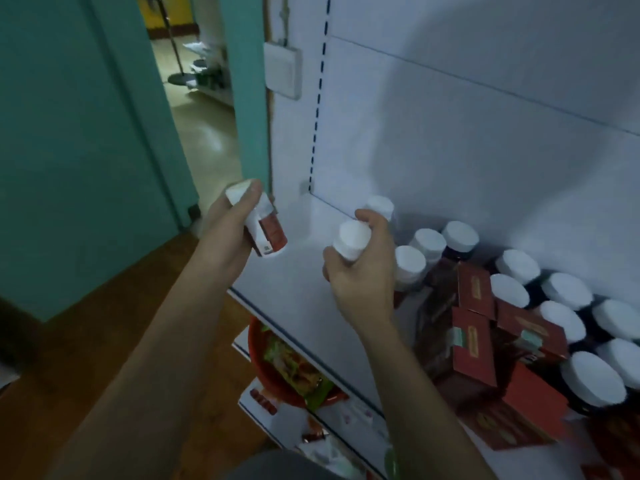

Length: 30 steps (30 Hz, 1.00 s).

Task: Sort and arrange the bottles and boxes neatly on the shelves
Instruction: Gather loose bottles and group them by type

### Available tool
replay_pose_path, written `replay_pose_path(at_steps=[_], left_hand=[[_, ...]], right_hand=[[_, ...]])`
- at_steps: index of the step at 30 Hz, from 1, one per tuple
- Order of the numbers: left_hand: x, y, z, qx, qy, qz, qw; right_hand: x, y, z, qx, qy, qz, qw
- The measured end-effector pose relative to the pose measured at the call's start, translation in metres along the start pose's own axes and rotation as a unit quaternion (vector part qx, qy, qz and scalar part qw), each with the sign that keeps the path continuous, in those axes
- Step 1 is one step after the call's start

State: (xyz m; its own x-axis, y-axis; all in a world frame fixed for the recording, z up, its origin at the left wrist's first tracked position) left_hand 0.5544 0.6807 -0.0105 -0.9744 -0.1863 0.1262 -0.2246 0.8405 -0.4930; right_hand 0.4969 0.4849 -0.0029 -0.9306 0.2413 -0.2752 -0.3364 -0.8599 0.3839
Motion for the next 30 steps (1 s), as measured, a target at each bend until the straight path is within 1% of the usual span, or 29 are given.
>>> replay_pose_path(at_steps=[3, 6, 10, 14, 17, 19, 21, 23, 25, 27, 30], left_hand=[[-0.025, -0.024, 0.018, -0.066, 0.040, 0.105, 0.992], [-0.040, -0.045, 0.040, -0.075, 0.071, 0.162, 0.981], [-0.047, -0.063, 0.062, -0.110, 0.070, 0.226, 0.965], [-0.051, -0.070, 0.068, -0.078, 0.106, 0.261, 0.956], [-0.048, -0.070, 0.073, -0.060, 0.138, 0.283, 0.947], [-0.047, -0.070, 0.074, -0.075, 0.141, 0.293, 0.943], [-0.047, -0.070, 0.070, -0.118, 0.131, 0.292, 0.940], [-0.049, -0.071, 0.060, -0.179, 0.099, 0.285, 0.936], [-0.049, -0.073, 0.043, -0.256, 0.012, 0.280, 0.925], [-0.045, -0.078, 0.023, -0.338, -0.095, 0.277, 0.895], [-0.028, -0.096, -0.001, -0.443, -0.214, 0.271, 0.827]], right_hand=[[-0.003, -0.005, -0.005, 0.032, -0.016, -0.046, 0.998], [-0.007, -0.004, -0.004, 0.125, 0.001, -0.098, 0.987], [-0.009, -0.003, 0.008, 0.153, 0.003, -0.112, 0.982], [-0.010, 0.007, 0.031, 0.177, 0.047, -0.129, 0.975], [-0.014, 0.022, 0.048, 0.215, 0.057, -0.114, 0.968], [-0.020, 0.037, 0.057, 0.269, 0.053, -0.100, 0.956], [-0.027, 0.055, 0.062, 0.329, 0.030, -0.085, 0.940], [-0.034, 0.076, 0.060, 0.382, -0.009, -0.057, 0.922], [-0.035, 0.101, 0.054, 0.422, -0.051, -0.027, 0.905], [-0.029, 0.132, 0.046, 0.431, -0.090, -0.007, 0.898], [-0.005, 0.184, 0.033, 0.412, -0.132, -0.036, 0.901]])
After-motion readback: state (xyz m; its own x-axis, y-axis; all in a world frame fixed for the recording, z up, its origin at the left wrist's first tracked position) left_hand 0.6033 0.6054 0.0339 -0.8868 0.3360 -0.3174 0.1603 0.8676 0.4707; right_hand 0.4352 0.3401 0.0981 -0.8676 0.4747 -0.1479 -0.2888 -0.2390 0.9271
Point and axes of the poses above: each hand's wrist, its own x-axis away from the middle knuckle, its own y-axis out of the back of the hand, z = x × y, the point moved 4 cm from there along -x, towards the middle knuckle, and after that the axes turned 3 degrees about x, right-handed, at the moved point
